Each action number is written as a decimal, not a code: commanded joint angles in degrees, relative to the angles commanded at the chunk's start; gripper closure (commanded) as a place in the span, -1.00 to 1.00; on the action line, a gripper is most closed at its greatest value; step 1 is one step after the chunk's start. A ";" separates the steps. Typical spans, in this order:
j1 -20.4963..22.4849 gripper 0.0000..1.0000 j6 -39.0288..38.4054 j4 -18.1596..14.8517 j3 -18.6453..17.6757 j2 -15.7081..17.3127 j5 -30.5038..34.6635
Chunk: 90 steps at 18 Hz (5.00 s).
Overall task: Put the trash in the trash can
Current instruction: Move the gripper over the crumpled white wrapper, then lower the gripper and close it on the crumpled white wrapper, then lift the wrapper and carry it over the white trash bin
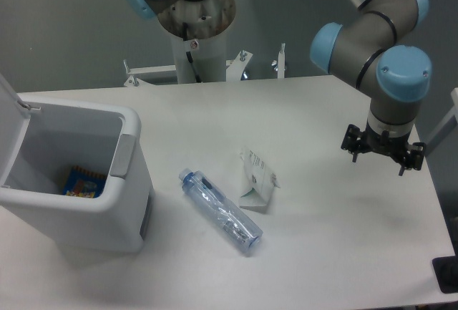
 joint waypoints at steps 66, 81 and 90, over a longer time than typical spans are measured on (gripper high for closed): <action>-15.56 1.00 -23.90 11.69 -21.98 7.29 -1.40; -13.62 1.00 -47.63 11.60 -9.59 11.94 -20.39; -21.17 1.00 -55.45 11.16 -9.58 24.60 -23.64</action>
